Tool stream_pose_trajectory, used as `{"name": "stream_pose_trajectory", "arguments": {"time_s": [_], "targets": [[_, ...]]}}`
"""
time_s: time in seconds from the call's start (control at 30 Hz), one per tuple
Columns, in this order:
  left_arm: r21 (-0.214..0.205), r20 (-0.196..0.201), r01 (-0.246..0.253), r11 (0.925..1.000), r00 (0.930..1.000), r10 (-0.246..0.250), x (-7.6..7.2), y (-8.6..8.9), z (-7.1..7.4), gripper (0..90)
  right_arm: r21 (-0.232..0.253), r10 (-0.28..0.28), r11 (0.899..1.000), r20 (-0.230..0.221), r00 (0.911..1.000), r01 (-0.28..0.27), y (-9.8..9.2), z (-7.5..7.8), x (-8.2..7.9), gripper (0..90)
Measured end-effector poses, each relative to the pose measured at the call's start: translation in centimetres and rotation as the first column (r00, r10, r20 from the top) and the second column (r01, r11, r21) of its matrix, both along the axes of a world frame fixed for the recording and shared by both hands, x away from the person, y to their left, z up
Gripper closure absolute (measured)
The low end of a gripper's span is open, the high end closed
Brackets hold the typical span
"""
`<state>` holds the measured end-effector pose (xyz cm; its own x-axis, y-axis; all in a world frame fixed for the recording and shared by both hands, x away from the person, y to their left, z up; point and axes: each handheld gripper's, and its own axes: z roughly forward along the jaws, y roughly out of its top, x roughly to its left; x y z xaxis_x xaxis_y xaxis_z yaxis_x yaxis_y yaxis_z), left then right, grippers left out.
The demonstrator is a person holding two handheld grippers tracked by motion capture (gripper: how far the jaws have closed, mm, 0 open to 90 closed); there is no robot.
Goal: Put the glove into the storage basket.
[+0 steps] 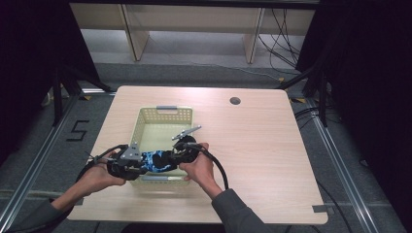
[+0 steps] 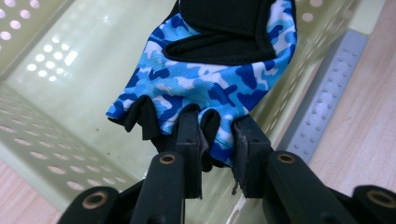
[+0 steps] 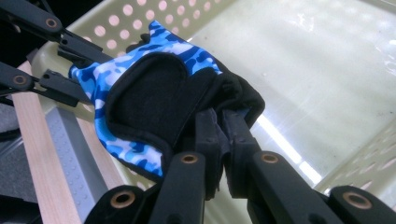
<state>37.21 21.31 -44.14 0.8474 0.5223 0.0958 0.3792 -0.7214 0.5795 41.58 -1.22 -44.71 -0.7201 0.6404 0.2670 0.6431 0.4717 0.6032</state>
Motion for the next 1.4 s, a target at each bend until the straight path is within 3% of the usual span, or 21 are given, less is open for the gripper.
{"name": "stream_pose_trajectory", "arguments": {"time_s": [0.1,0.17,0.23,0.37,0.43,0.47,0.53,0.57,0.7,0.73,0.87,0.97,1.0,1.1,1.13,1.2,1.33,1.4], "targets": [[0.003,-0.002,-0.004,1.0,1.0,0.004,0.1,0.0,-0.1,69.4,0.006,0.022,1.0,0.03,0.9993,-0.022,-0.1,-0.3,0.4,86.7],[0.004,-0.004,-0.002,1.0,1.0,0.002,0.3,0.2,0.1,64.4,-0.009,0.014,1.0,0.023,0.9997,-0.013,0.0,-0.3,0.3,86.7],[-0.003,0.015,-0.008,1.0,0.9998,0.008,0.4,0.2,0.3,62.5,-0.016,0.037,0.999,0.037,0.9986,-0.036,0.1,-0.4,0.4,86.7],[0.01,0.0,0.018,0.9998,0.9998,-0.018,0.3,0.1,0.9,52.5,-0.025,0.032,0.999,0.029,0.9991,-0.031,0.2,-0.5,0.4,86.6],[0.004,0.016,0.007,1.0,0.9998,-0.007,0.2,0.2,1.2,49.5,-0.027,0.022,0.999,0.02,0.9996,-0.022,0.2,-0.5,0.4,86.6],[-0.009,0.012,0.002,1.0,0.9999,-0.002,0.2,0.2,1.3,49.3,-0.031,0.003,1.0,-0.004,1.0,-0.004,0.2,-0.4,0.3,86.6],[-0.006,0.014,0.004,1.0,0.9999,-0.004,0.3,0.4,1.7,48.5,-0.029,0.018,0.999,0.018,0.9997,-0.017,0.2,-0.5,0.4,86.6],[-0.013,0.009,0.0,0.9999,1.0,0.0,0.3,0.4,1.8,48.1,-0.038,-0.004,0.999,-0.006,1.0,0.003,0.2,-0.4,0.3,86.6],[-0.026,0.023,-0.015,0.9996,0.9996,0.015,0.2,0.7,2.3,46.1,-0.035,0.013,0.999,0.014,0.9998,-0.012,0.2,-0.5,0.4,86.6],[-0.026,0.033,-0.005,0.9996,0.9994,0.005,0.2,0.7,2.4,47.2,-0.036,-0.002,0.999,-0.011,0.9999,0.002,0.2,-0.4,0.3,86.5],[-0.035,0.026,-0.025,0.9991,0.9993,0.026,0.2,0.9,2.5,45.4,-0.034,-0.013,0.999,-0.03,0.9995,0.012,0.2,-0.2,0.1,86.0],[-0.034,0.024,-0.019,0.9992,0.9995,0.02,0.2,0.9,2.6,45.3,-0.024,0.02,1.0,0.012,0.9997,-0.02,0.0,-0.3,0.2,85.0],[-0.046,0.024,-0.027,0.9986,0.9993,0.028,0.1,0.9,2.6,45.1,-0.034,0.012,0.999,0.007,0.9999,-0.011,0.0,-0.2,0.0,84.4],[-0.052,0.036,-0.036,0.998,0.9986,0.038,0.1,0.8,2.7,43.5,-0.043,0.009,0.999,0.041,0.9991,-0.007,0.0,0.0,0.0,78.2],[-0.065,0.051,-0.067,0.9956,0.9962,0.071,0.0,0.6,2.7,43.2,-0.037,0.004,0.999,0.046,0.9989,-0.002,0.0,0.2,0.0,75.2],[-0.072,0.07,-0.062,0.9955,0.9953,0.067,0.1,0.6,2.9,42.5,-0.021,-0.003,1.0,0.063,0.998,0.004,0.1,0.7,0.1,66.0],[-0.097,0.068,-0.107,0.9894,0.9911,0.114,0.0,0.3,3.1,36.6,0.008,-0.005,1.0,0.097,0.9953,0.004,-0.1,1.5,0.1,60.8],[-0.099,0.069,-0.105,0.9896,0.9913,0.112,-0.1,0.3,3.2,34.5,0.01,-0.002,1.0,0.095,0.9954,0.001,-0.4,1.8,0.1,57.5]]}}
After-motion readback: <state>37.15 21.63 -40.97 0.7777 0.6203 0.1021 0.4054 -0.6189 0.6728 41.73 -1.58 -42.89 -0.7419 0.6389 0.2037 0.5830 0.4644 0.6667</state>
